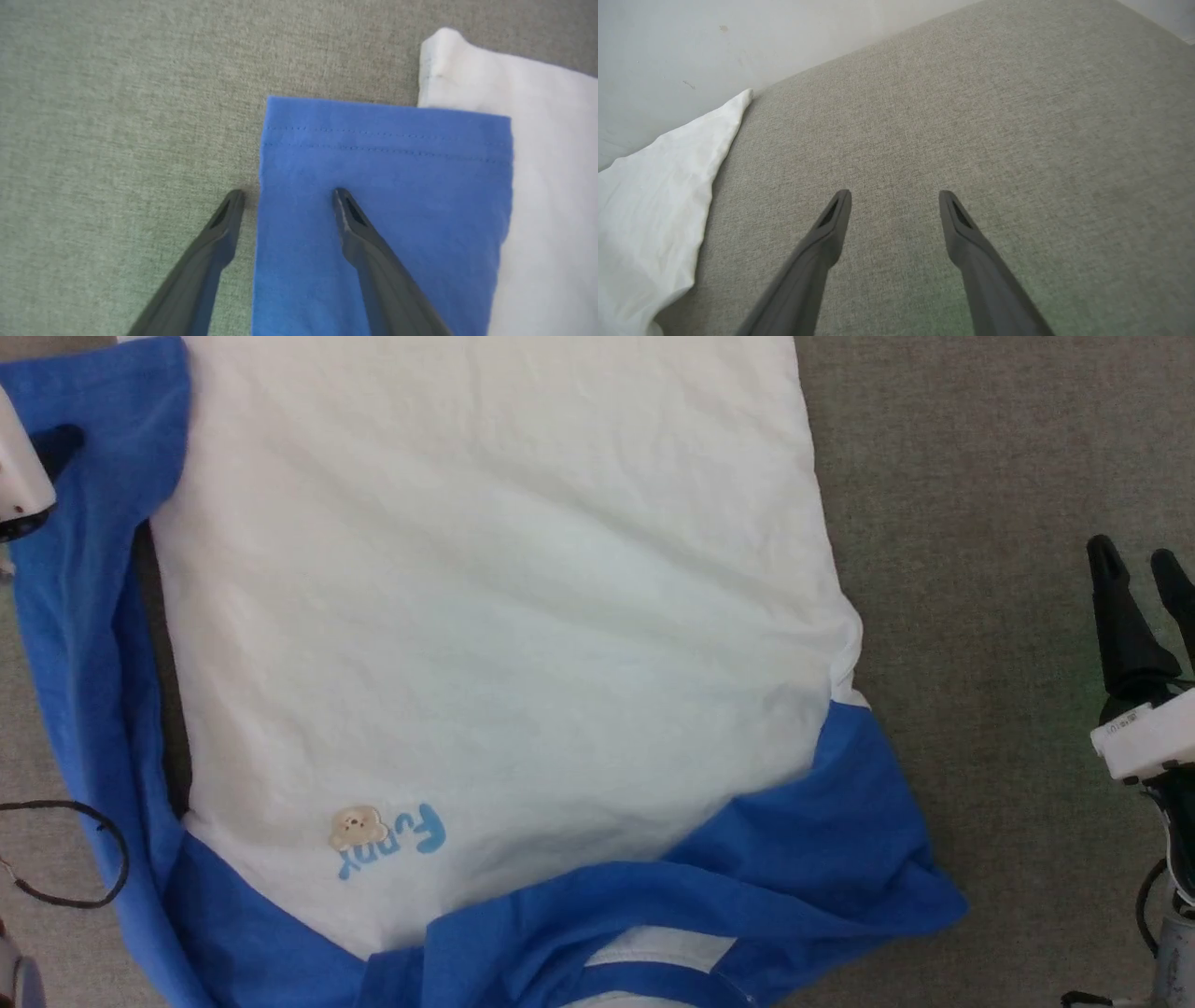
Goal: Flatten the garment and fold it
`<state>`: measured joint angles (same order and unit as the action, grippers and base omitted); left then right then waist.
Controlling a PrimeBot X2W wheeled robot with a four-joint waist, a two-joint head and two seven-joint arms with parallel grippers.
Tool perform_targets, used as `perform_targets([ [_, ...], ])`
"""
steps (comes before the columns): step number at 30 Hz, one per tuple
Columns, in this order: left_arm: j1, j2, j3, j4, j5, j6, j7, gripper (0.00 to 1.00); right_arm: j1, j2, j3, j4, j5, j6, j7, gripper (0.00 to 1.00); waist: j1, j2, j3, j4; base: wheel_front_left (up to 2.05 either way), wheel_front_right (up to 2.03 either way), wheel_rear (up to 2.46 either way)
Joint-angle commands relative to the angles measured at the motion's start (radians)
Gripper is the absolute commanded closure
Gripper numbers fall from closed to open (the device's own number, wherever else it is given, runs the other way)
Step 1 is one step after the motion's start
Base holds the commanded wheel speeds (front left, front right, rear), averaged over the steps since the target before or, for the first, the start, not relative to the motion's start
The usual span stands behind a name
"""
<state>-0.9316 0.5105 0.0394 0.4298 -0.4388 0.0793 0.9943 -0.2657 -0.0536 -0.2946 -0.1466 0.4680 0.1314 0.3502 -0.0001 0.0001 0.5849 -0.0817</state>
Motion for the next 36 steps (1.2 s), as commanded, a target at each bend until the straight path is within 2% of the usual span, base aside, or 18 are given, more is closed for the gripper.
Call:
perform_targets([
  [1,0.022,0.001,0.000,0.019,-0.003,0.015,0.030,0.00,-0.017,0.003,0.003,0.000,0.006,-0.001,-0.007,0.00,0.0001,-0.0001,0.019,-0.010,0.00,0.00,0.00],
  [2,0.029,0.000,0.005,0.017,-0.009,0.021,0.039,0.00,-0.018,0.003,0.003,0.001,0.006,-0.001,-0.009,0.00,0.0001,-0.0001,0.021,-0.009,0.00,0.00,0.00],
  [3,0.037,0.001,0.009,0.014,-0.014,0.024,0.044,0.38,-0.020,0.003,0.004,0.002,0.007,-0.001,-0.010,0.00,0.0001,-0.0001,0.022,-0.009,0.00,0.00,0.00],
  [4,0.046,-0.003,0.018,0.013,-0.025,0.029,0.050,1.00,-0.021,0.003,0.005,0.004,0.007,-0.001,-0.010,0.00,0.0001,-0.0001,0.021,-0.009,0.00,0.00,0.00],
  [9,0.074,-0.013,0.065,-0.017,-0.069,0.020,-0.015,1.00,-0.027,0.003,0.000,0.011,0.001,-0.001,-0.010,0.00,0.0001,-0.0001,0.004,0.004,0.00,0.00,0.00],
  [17,0.090,-0.064,0.197,-0.001,-0.133,0.042,-0.277,1.00,-0.013,0.003,0.007,0.040,-0.010,-0.001,-0.008,0.00,0.0001,-0.0001,-0.096,0.056,0.00,0.00,0.00],
  [22,0.130,-0.096,0.270,0.032,-0.174,0.040,-0.409,1.00,0.018,0.003,-0.002,0.061,-0.018,-0.001,-0.004,0.00,0.0001,-0.0001,-0.193,0.108,0.00,0.00,0.00],
  [29,0.231,-0.115,0.382,0.045,-0.239,0.039,-0.504,1.00,0.073,0.003,0.009,0.106,0.001,-0.001,-0.009,0.00,0.0001,-0.0001,-0.320,0.157,0.00,0.00,0.00],
  [36,0.342,-0.096,0.461,0.010,-0.257,0.038,-0.555,1.00,0.109,0.003,0.017,0.139,0.015,-0.001,-0.021,0.00,0.0001,-0.0001,-0.391,0.171,0.00,0.00,0.00],
])
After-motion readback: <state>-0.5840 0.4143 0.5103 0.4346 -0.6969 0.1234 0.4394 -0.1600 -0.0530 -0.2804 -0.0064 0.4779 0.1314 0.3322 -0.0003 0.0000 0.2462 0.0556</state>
